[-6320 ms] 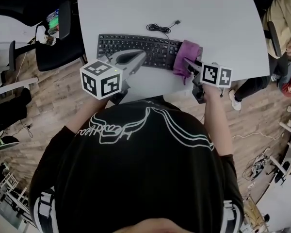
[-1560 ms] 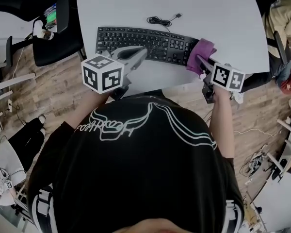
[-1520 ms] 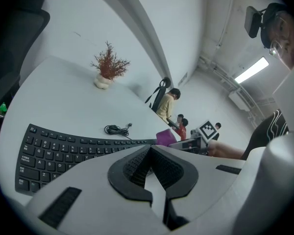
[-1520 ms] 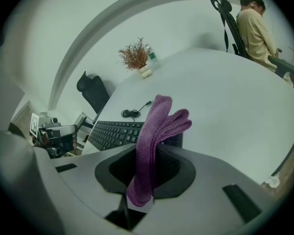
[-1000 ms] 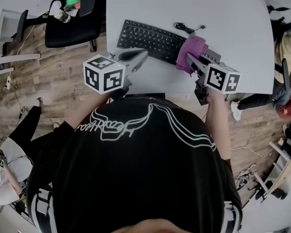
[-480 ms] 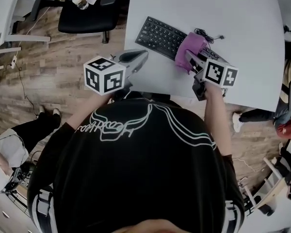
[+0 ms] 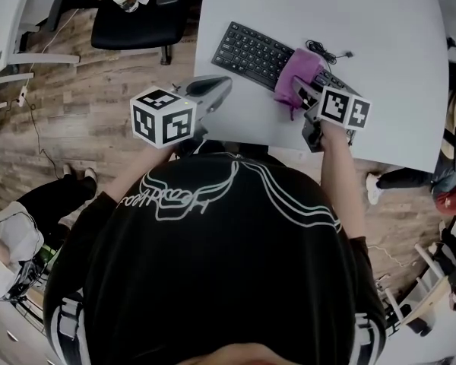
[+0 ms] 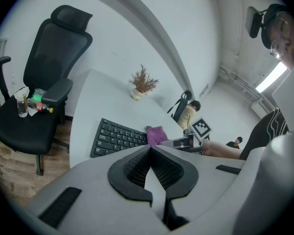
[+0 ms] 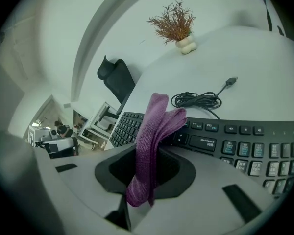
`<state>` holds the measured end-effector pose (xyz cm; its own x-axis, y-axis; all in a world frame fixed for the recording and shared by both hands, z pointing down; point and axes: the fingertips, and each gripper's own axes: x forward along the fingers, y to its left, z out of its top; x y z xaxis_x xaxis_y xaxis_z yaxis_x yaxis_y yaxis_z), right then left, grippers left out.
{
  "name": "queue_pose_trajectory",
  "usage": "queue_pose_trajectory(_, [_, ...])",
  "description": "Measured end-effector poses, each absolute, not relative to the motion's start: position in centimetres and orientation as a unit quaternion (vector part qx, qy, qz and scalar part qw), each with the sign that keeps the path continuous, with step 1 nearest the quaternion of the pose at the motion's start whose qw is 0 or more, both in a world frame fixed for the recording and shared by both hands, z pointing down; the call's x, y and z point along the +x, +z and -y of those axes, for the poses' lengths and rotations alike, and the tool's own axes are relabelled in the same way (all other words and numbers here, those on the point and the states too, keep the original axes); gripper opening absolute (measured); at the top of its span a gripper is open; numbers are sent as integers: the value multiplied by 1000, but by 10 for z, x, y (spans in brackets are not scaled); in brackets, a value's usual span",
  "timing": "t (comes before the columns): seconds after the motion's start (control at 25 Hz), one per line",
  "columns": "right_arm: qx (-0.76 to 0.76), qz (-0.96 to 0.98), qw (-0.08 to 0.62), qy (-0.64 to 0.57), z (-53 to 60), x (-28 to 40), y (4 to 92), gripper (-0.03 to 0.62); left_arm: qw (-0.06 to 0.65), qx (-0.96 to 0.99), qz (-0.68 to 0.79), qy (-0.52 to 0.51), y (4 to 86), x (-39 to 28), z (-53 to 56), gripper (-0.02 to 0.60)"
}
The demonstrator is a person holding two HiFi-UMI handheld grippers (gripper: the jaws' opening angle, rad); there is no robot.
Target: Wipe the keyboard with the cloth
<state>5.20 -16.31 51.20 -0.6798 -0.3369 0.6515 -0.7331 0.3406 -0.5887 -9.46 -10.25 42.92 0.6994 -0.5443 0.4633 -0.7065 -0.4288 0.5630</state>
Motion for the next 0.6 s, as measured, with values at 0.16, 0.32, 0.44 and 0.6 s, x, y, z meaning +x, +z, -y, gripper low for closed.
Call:
queue_pose_trajectory(0.16, [351, 785, 212, 464, 161, 67, 510, 61, 382, 842, 364, 109, 428, -84, 104, 5])
queue_pose_trajectory(0.32, [367, 776, 209, 468, 162, 80, 516, 61, 384, 846, 351, 114, 434, -79, 109, 5])
queue_pose_trajectory(0.44, [381, 769, 205, 470, 158, 97, 516, 61, 383, 851, 339, 118, 435, -66, 110, 5])
queue_pose_trajectory(0.6, [397, 762, 199, 472, 151, 125, 513, 61, 380, 858, 324, 123, 432, -43, 111, 5])
